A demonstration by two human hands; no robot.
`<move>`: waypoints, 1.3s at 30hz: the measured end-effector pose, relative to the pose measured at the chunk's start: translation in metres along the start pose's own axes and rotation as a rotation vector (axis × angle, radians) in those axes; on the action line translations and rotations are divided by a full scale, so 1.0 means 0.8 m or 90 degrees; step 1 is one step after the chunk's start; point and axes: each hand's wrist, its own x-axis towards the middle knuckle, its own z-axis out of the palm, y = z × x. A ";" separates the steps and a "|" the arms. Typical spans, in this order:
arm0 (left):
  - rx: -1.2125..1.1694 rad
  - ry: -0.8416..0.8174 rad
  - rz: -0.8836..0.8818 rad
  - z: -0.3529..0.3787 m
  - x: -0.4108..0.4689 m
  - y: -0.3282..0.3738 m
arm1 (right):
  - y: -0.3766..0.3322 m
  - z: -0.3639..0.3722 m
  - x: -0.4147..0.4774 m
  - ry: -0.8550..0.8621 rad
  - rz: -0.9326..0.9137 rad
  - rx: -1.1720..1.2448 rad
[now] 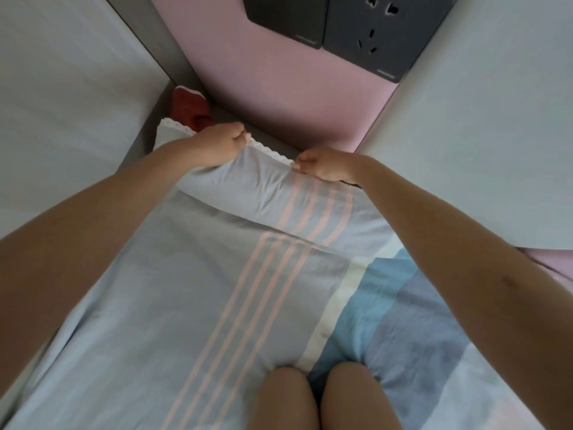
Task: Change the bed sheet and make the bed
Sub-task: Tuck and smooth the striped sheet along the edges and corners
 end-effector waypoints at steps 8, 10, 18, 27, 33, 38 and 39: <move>0.205 -0.113 -0.072 0.002 0.030 0.032 | -0.066 0.052 -0.002 0.201 -0.081 -0.062; 0.157 -0.116 -0.053 -0.002 0.034 0.032 | -0.080 0.066 -0.001 0.136 -0.037 -0.111; 0.260 0.341 0.249 -0.029 -0.009 -0.037 | -0.084 0.067 0.030 0.101 0.076 -0.218; 0.132 0.117 -0.067 -0.032 0.020 -0.117 | -0.080 0.069 0.027 0.081 0.060 -0.208; 0.055 0.071 -0.105 -0.050 0.048 -0.111 | -0.073 0.065 0.032 0.084 0.062 -0.181; -0.027 0.016 -0.021 -0.081 0.052 -0.097 | -0.065 0.074 0.026 0.106 0.063 -0.136; -0.043 0.030 -0.003 -0.086 0.052 -0.093 | -0.065 0.075 0.024 0.112 0.057 -0.132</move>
